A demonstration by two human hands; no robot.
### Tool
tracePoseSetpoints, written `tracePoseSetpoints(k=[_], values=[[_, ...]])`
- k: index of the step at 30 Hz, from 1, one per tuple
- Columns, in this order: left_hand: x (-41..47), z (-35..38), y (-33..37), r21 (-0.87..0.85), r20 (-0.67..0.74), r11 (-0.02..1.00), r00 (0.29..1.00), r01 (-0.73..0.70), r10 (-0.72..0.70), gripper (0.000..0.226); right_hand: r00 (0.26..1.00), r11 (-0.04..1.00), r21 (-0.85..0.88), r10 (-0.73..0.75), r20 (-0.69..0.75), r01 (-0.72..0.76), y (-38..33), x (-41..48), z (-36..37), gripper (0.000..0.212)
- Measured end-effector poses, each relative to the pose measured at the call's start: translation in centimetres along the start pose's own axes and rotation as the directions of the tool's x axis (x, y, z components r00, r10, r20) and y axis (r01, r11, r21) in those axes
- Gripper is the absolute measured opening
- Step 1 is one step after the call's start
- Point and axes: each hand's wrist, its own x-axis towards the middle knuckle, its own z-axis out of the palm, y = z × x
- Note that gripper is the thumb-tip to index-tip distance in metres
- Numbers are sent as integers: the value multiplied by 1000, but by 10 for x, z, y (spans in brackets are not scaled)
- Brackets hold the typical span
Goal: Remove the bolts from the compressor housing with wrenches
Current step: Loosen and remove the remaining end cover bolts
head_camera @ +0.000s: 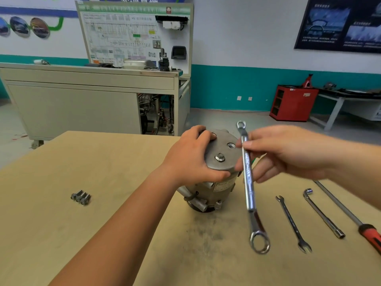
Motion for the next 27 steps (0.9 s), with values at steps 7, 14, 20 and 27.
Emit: tracePoseSetpoints(k=[7, 14, 20, 27], values=[[3, 0, 5, -14, 13, 1000, 1000, 5, -5, 91, 994, 966, 242, 75, 77, -91, 15, 1, 34, 19], [3, 0, 4, -9, -4, 1000, 1000, -17, 17, 99, 988, 976, 177, 112, 111, -130, 21, 1, 34, 21], [1, -1, 0, -10, -6, 1000, 1000, -20, 20, 91, 946, 879, -445, 273, 176, -171, 0, 10, -10, 32], [1, -2, 0, 7, 19, 1000, 1000, -14, 14, 89, 990, 532, -846, -139, -33, 47, -15, 39, -47, 11]])
